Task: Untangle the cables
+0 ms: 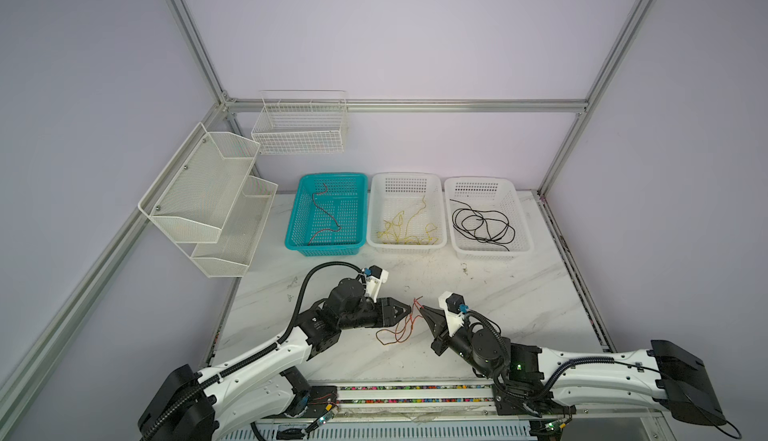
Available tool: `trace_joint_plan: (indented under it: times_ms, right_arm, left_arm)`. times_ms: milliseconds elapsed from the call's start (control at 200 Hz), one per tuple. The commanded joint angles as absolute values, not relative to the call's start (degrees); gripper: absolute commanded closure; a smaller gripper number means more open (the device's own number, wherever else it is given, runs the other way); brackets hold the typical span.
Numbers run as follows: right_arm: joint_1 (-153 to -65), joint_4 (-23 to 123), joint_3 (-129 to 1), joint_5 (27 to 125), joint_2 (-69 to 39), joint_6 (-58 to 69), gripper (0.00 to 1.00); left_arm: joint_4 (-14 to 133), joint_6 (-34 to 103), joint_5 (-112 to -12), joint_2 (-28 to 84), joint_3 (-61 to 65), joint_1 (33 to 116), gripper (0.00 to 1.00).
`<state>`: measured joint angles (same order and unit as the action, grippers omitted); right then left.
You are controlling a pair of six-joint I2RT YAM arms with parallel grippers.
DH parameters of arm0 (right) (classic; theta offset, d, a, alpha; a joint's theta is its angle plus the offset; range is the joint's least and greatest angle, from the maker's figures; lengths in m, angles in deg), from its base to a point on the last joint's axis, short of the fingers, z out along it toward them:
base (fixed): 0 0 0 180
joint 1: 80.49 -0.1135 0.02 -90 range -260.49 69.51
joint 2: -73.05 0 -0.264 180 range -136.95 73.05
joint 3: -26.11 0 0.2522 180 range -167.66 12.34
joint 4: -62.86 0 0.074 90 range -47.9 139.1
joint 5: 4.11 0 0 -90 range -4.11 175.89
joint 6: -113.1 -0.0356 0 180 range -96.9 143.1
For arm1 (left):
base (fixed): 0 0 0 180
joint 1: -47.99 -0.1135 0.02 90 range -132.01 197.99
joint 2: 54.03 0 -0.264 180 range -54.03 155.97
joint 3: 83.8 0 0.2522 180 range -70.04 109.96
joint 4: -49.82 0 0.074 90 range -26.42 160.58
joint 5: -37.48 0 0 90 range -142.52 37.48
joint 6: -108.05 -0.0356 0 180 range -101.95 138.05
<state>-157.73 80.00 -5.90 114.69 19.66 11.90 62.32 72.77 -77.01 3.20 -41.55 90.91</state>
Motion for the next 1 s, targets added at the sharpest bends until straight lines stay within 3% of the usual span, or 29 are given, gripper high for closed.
trace_joint_plan:
  times_ms: [0,550,800,995]
  right_arm:
    - [-158.1,81.8,-8.5,117.7,19.2,12.6,1.0]
    - [-158.8,76.2,-12.7,123.9,17.8,12.8,1.0]
    - [-159.3,73.8,-13.0,125.5,20.9,12.6,1.0]
    - [-159.3,69.7,-12.6,127.6,26.6,10.6,1.0]
  left_arm:
    - [61.7,72.5,-77.2,3.3,-42.4,91.3,0.65]
    - [62.2,71.1,-76.6,5.4,-41.0,93.5,0.82]
    - [65.2,69.4,-76.0,4.6,-40.7,93.5,1.0]
    - [72.7,65.6,-73.9,2.4,-39.7,93.5,1.0]
